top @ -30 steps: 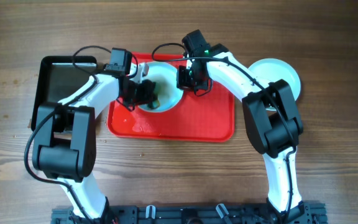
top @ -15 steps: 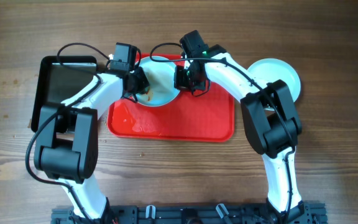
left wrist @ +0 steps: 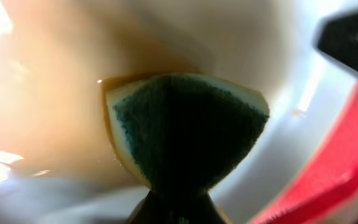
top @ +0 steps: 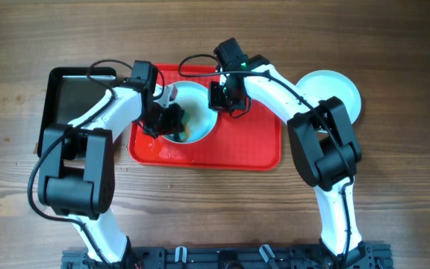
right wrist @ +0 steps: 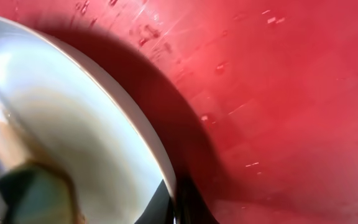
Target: Clean dirty plates on tray and stack at the side
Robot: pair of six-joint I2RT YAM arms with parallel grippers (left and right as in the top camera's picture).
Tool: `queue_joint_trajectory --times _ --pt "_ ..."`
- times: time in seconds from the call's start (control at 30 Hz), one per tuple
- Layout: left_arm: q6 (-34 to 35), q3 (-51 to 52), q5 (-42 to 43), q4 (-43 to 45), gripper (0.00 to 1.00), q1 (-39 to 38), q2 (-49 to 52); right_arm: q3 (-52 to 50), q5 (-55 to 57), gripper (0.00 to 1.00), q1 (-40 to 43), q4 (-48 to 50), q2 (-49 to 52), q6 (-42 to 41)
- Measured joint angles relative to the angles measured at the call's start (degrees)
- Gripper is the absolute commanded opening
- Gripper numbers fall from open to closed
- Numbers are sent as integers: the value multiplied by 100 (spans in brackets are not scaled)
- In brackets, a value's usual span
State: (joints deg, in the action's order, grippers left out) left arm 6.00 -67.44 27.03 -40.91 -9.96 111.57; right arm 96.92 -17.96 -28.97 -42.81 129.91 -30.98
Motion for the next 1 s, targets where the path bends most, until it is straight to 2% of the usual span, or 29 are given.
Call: queue_joint_trajectory --times 0.17,0.33,0.5,0.73,0.87,1.0 --pt "-107 87 492 404 4 -4 76 0 -2 4 -177 24 0 -4" --pt "487 136 428 1379 4 -50 116 0 -9 4 -262 46 0 -48" --pt "1368 142 -313 1799 4 -120 109 0 -31 4 -278 90 7 -72" --pt "2542 -42 -2297 1294 4 -208 -46 0 -177 4 -356 136 28 -96" --pt "2865 -92 -2955 874 4 -208 -87 0 -275 4 -415 153 28 -114" --pt "2907 -155 -3364 365 4 -205 -101 0 -326 4 -417 146 28 -111"
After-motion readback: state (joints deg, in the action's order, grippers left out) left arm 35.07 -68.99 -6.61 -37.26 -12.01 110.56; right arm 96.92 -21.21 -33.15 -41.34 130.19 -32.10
